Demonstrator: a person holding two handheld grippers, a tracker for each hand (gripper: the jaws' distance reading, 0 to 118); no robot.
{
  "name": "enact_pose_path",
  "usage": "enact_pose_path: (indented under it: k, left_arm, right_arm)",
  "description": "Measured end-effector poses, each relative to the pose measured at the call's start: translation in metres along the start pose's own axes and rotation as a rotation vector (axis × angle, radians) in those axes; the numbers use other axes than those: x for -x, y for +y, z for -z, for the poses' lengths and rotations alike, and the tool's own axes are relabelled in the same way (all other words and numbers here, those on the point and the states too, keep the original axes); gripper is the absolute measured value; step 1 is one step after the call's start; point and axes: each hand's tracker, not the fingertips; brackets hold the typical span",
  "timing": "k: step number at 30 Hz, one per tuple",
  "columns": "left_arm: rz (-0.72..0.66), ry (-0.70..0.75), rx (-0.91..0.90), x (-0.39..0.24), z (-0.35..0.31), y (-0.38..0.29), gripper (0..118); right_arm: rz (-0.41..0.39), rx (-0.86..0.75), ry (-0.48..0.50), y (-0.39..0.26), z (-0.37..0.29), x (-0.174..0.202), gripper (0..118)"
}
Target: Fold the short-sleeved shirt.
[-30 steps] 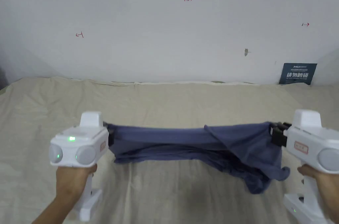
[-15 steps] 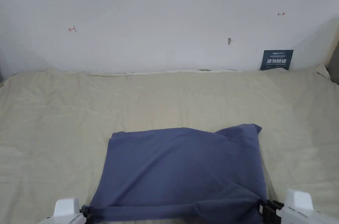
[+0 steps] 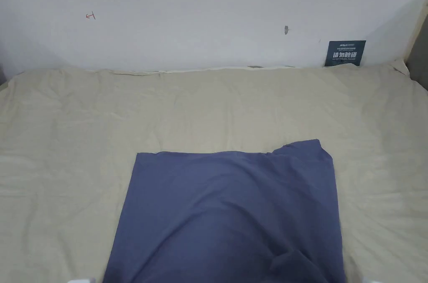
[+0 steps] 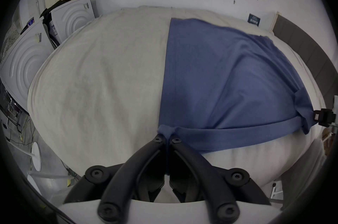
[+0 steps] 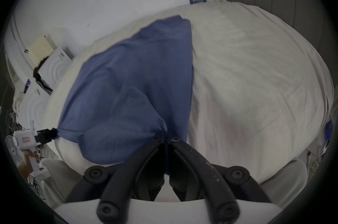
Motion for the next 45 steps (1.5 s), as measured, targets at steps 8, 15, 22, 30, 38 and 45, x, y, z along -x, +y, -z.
enact_pose_path:
  k: [8, 15, 22, 30, 38, 45]
  left_arm:
    - [-0.046, -0.014, 0.004, -0.004, -0.019, 0.016, 17]
    - [-0.190, -0.096, -0.282, 0.007, -0.074, 0.065, 118]
    - [-0.109, -0.121, -0.657, -0.023, -0.159, 0.120, 118]
    - [-0.026, -0.032, -0.840, -0.059, -0.182, 0.125, 69]
    - [-0.022, -0.086, -0.770, -0.068, -0.173, 0.121, 0]
    - [-0.005, -0.110, -0.637, -0.066, -0.149, 0.144, 0]
  right_arm:
    - [0.034, -0.021, -0.033, -0.003, -0.004, 0.010, 7]
    - [-0.025, -0.353, -0.042, 0.065, -0.091, 0.030, 118]
    - [-0.125, -0.698, -0.099, 0.112, -0.177, 0.060, 118]
    - [-0.211, -0.846, -0.209, 0.106, -0.202, 0.081, 85]
    - [-0.207, -0.846, -0.193, 0.101, -0.198, 0.084, 1]
    - [-0.201, -0.812, -0.167, 0.110, -0.189, 0.075, 1]
